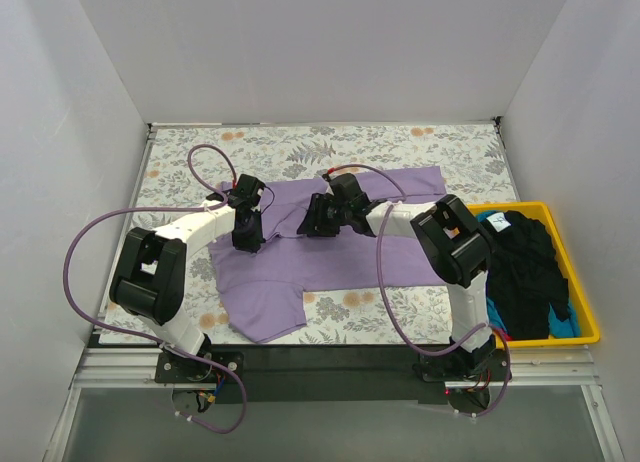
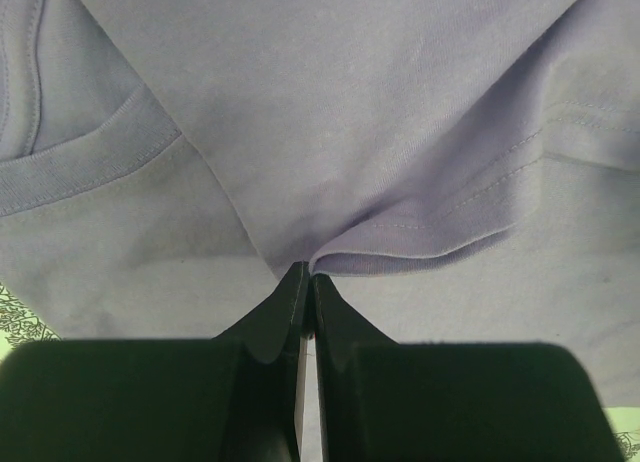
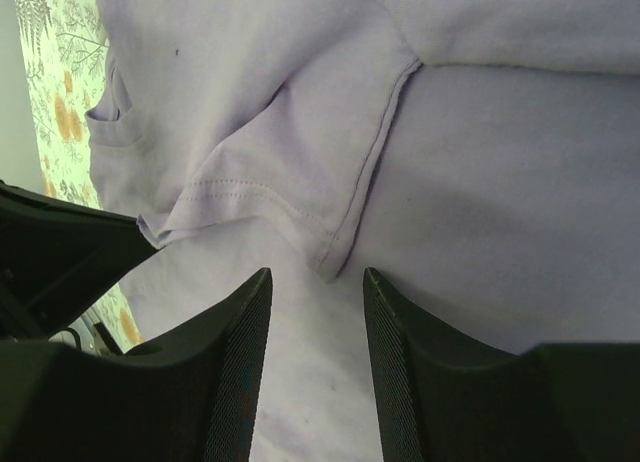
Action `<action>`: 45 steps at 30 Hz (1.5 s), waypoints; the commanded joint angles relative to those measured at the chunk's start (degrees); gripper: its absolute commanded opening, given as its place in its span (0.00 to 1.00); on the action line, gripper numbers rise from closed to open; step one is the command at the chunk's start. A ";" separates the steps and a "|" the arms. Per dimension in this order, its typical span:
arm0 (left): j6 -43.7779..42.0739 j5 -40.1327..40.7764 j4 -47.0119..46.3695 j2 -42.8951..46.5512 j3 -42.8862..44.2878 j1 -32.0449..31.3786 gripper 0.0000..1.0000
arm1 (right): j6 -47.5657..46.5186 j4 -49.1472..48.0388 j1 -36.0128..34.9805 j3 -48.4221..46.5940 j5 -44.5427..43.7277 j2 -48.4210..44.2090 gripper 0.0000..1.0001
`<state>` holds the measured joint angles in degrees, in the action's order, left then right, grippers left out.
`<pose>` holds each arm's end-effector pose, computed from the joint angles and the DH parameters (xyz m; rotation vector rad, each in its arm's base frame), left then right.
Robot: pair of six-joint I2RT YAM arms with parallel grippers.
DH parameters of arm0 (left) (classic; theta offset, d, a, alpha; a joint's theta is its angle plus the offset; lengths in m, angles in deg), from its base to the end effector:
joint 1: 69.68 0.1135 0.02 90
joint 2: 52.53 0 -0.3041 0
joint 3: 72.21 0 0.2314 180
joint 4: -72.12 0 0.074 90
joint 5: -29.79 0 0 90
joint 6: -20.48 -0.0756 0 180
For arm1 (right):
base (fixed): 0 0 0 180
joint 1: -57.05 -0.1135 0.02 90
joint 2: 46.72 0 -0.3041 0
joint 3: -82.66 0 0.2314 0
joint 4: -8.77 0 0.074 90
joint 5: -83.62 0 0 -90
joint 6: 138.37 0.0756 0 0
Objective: Fold and stack the t-shirts
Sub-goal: Fold the tshirt
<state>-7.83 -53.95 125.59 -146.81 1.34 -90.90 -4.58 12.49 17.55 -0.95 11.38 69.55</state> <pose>0.2824 -0.1008 0.1913 -1.0094 2.6756 -0.1455 0.3456 0.3148 0.1747 -0.1000 2.4170 1.0914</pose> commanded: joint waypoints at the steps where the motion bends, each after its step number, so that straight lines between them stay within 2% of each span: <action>1: -0.61 1.03 -1.26 2.17 -0.43 -0.23 0.00 | 1.91 -2.49 -0.40 -3.05 0.61 1.68 0.48; 10: -0.34 1.12 -1.35 1.82 -0.69 -0.23 0.00 | 2.53 -2.93 -0.40 -4.55 2.46 3.61 0.44; 13: -0.34 1.65 -1.17 1.91 -0.43 -0.32 0.00 | 2.44 -2.93 -0.40 -4.90 2.72 3.88 0.39; 16: -0.34 2.09 -0.82 1.91 -0.16 -0.23 0.00 | 1.65 -2.93 -0.40 -4.99 2.81 3.35 0.30; 17: -0.34 2.17 -0.73 1.91 -0.16 -0.23 0.00 | 1.48 -2.84 -0.31 -4.99 2.81 2.92 0.21; 19: 0.01 2.79 0.41 1.73 0.45 -0.32 0.00 | 0.77 -2.66 -0.40 -4.90 2.81 2.30 0.11; 20: 0.27 2.88 0.67 1.64 0.89 -0.23 0.00 | 0.60 -2.66 -0.40 -4.81 2.72 1.69 0.02; 32: 1.59 2.18 6.30 2.96 3.44 -0.23 0.00 | -2.83 1.63 1.19 -2.17 2.02 -3.68 0.01; 45: 3.52 -0.99 7.53 3.14 2.74 -0.23 0.00 | -7.49 7.53 1.71 -2.44 2.81 -3.86 0.01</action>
<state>-5.12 -53.65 132.17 -146.68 3.22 -90.90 -10.06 18.64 19.12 -3.42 13.50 67.29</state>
